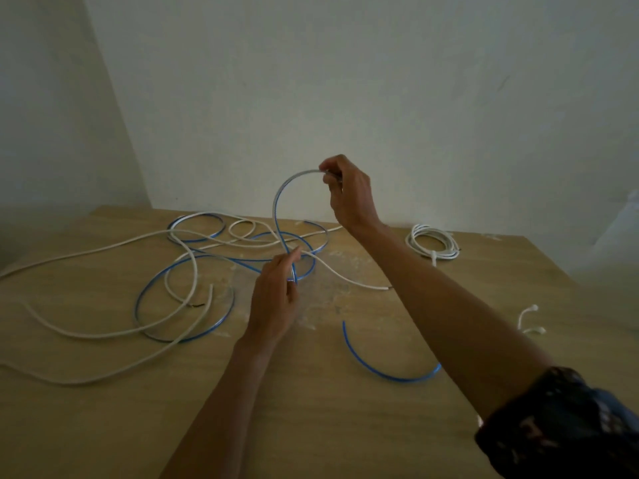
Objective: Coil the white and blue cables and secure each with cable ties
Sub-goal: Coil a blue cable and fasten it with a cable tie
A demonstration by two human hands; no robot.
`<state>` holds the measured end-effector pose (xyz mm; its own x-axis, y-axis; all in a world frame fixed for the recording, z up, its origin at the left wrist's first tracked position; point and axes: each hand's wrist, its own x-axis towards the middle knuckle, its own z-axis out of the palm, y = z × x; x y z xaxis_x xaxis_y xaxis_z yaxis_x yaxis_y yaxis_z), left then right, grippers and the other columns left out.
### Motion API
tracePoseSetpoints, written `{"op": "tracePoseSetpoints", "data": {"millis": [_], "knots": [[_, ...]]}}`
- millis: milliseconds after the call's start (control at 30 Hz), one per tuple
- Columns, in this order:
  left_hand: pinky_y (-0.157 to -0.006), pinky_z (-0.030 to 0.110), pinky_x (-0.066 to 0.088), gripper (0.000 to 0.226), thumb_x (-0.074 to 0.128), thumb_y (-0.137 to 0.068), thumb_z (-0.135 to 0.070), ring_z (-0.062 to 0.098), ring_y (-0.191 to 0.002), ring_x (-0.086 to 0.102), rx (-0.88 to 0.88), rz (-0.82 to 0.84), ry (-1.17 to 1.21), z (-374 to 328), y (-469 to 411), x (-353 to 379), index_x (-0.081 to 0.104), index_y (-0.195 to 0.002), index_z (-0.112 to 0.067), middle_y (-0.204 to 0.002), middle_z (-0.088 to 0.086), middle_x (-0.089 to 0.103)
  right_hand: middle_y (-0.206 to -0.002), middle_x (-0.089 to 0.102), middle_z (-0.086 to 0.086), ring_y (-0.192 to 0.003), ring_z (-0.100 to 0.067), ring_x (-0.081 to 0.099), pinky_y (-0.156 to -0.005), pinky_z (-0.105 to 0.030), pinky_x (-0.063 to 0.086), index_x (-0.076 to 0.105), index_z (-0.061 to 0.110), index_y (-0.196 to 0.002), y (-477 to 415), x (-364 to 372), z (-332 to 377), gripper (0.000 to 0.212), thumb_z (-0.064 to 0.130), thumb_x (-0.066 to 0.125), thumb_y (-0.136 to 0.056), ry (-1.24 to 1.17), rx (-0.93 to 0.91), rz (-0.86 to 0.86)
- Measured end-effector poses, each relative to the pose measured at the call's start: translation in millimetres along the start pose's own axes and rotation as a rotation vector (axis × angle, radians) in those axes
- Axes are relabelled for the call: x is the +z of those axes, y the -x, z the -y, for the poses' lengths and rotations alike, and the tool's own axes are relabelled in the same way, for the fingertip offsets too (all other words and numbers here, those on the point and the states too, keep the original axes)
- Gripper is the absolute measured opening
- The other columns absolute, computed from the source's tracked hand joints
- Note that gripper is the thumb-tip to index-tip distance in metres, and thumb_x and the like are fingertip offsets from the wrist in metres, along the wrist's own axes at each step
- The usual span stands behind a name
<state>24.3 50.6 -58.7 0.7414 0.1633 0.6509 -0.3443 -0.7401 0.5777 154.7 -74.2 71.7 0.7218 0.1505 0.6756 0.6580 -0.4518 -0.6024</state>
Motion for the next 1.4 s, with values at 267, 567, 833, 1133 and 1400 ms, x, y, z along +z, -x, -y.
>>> {"op": "tracePoseSetpoints", "data": {"millis": [267, 567, 833, 1133, 1400], "knots": [[-0.074, 0.03, 0.042, 0.018, 0.068, -0.088, -0.015, 0.022, -0.09, 0.05, -0.029, -0.294, -0.26, -3, -3, -19, 0.076, -0.102, -0.024, -0.092, 0.001, 0.056, -0.104, 0.071, 0.0, -0.102, -0.028, 0.063, -0.086, -0.041, 0.046, 0.063, 0.019, -0.109, -13, -18, 4, 0.017, 0.012, 0.056, -0.095, 0.393, -0.15, 0.134], [-0.066, 0.032, 0.056, 0.017, 0.062, -0.099, -0.016, 0.014, -0.065, 0.067, -0.595, -0.42, 1.022, -13, -15, -22, 0.078, -0.097, -0.019, -0.086, 0.012, 0.075, -0.105, 0.069, -0.011, -0.099, -0.036, 0.063, -0.077, -0.04, 0.047, 0.065, 0.012, -0.105, 5, -26, -44, 0.012, 0.012, 0.058, -0.096, 0.422, 0.095, 0.077], [-0.092, 0.033, 0.052, 0.031, 0.066, -0.094, -0.004, 0.025, -0.108, 0.059, 0.31, -0.265, -0.061, -12, -3, -6, 0.072, -0.123, -0.012, -0.123, 0.013, 0.061, -0.088, 0.073, -0.001, -0.085, -0.028, 0.066, -0.068, -0.034, 0.047, 0.065, 0.022, -0.094, -7, -8, -11, 0.012, 0.034, 0.064, -0.095, 0.298, 0.179, -0.06], [-0.101, 0.023, 0.05, 0.046, 0.059, -0.091, 0.009, 0.012, -0.12, 0.057, 0.154, 0.028, -0.016, -9, -3, -6, 0.063, -0.134, -0.009, -0.131, 0.003, 0.061, -0.082, 0.071, 0.004, -0.071, -0.01, 0.063, -0.074, -0.03, 0.053, 0.073, 0.013, -0.095, -16, -21, 10, 0.008, 0.013, 0.065, -0.093, 0.034, 0.076, -0.156], [-0.062, 0.013, 0.042, 0.03, 0.053, -0.103, -0.029, 0.005, -0.061, 0.054, -0.233, -0.313, 0.445, -28, -10, -22, 0.073, -0.087, -0.014, -0.06, -0.003, 0.06, -0.106, 0.071, -0.013, -0.098, -0.039, 0.066, -0.075, -0.038, 0.046, 0.069, 0.015, -0.103, 4, -32, 1, 0.04, 0.052, 0.059, -0.095, 0.58, 0.187, 0.126]]}}
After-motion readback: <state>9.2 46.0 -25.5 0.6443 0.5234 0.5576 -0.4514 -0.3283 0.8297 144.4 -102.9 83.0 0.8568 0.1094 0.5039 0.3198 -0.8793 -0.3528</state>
